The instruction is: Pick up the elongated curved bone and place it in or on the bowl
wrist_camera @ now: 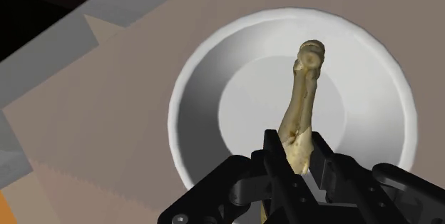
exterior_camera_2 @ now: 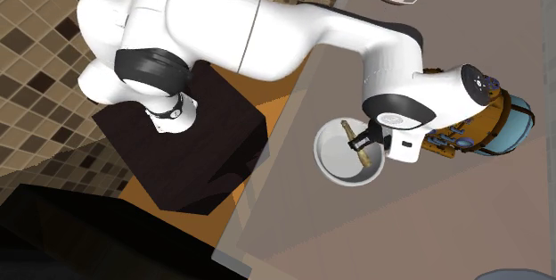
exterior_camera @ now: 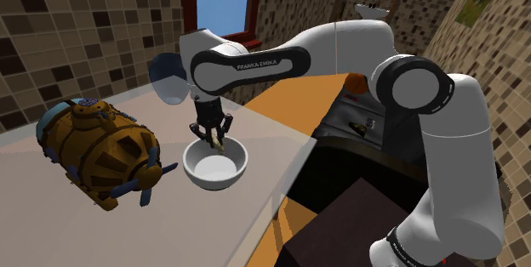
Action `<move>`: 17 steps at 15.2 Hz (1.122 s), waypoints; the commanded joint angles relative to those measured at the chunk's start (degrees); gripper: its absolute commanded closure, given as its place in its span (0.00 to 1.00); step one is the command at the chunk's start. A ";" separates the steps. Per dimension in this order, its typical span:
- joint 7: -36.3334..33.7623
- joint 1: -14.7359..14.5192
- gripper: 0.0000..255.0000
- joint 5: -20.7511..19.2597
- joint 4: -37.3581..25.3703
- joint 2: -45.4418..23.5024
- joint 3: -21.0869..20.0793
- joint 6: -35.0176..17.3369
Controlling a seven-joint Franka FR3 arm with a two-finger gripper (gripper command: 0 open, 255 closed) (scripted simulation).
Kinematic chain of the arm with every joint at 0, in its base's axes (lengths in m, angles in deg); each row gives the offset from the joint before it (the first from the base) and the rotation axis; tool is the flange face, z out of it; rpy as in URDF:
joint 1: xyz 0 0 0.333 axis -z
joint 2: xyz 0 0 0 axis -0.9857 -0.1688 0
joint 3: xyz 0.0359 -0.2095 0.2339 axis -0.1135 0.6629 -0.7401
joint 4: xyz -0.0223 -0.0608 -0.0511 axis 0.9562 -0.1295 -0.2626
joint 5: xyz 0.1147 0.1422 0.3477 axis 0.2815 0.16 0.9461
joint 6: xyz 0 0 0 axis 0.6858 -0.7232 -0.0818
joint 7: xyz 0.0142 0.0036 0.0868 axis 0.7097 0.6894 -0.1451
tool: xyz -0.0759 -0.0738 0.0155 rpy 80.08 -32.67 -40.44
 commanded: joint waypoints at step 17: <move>-0.36 0.14 0.00 -0.75 3.42 -1.86 0.48 -5.17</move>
